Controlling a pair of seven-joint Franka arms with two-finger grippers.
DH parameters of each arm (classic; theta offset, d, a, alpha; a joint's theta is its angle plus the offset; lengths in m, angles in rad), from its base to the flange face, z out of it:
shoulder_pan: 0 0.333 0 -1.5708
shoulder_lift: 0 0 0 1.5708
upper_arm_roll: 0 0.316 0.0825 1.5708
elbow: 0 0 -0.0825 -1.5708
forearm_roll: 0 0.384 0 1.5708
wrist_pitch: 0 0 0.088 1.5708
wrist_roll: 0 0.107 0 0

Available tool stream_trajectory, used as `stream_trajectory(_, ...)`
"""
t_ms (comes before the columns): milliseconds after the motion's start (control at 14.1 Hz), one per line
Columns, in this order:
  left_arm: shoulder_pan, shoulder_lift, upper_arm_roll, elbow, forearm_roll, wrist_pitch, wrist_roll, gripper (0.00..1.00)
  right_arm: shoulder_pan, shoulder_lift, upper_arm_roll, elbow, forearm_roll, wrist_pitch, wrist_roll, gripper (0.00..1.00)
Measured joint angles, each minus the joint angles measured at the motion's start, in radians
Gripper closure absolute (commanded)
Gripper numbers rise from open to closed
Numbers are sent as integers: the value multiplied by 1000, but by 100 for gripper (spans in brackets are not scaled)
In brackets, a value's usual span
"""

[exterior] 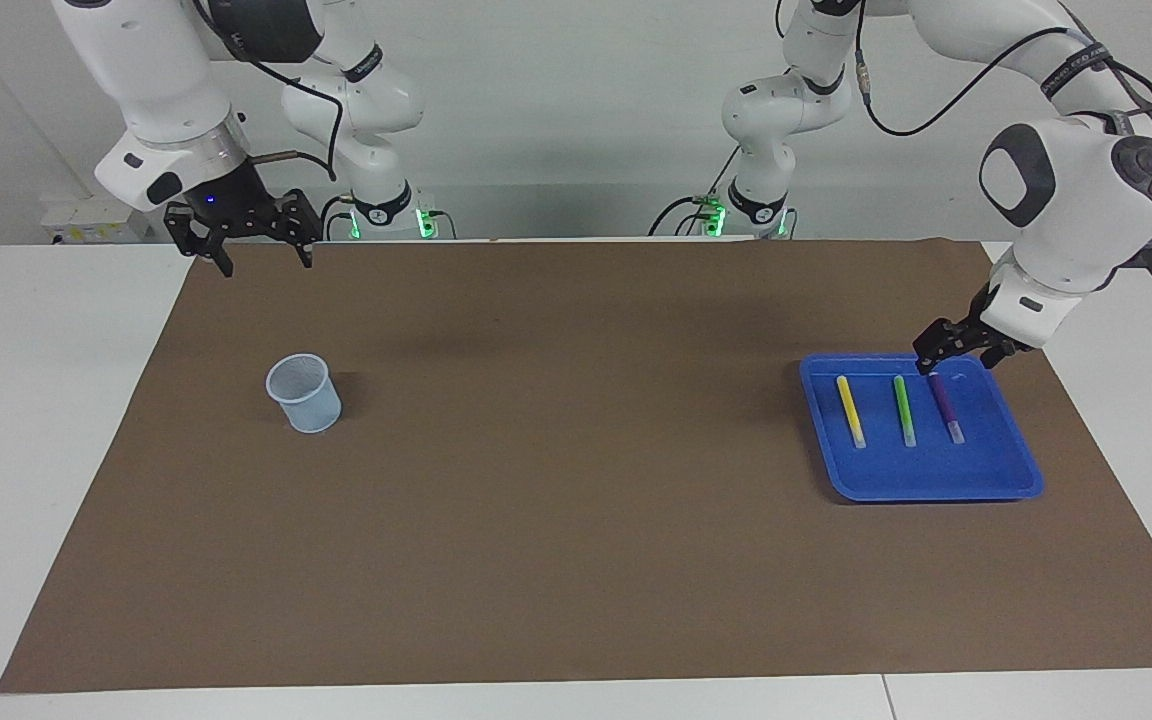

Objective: Right arm passes pens to left for tray arrangement

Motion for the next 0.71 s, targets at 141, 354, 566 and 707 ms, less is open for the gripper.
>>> stream_trajectory(141, -32, -4, -2, 22, -2, -17, -48, 0, 3, 0, -8, 0, 0, 0, 0, 0)
stream_trajectory(354, -56, -16, -2, 51, -2, -62, -71, 0, 5, 0, -8, -3, 0, 0, 0, 0)
stream_trajectory(566, -56, -40, 0, 76, -2, -121, -71, 0, 5, 0, -9, -3, 0, 0, 0, 0)
stream_trajectory(707, -57, -66, 0, 82, -2, -155, -71, 0, 5, -1, -9, -3, 0, 0, 0, 0)
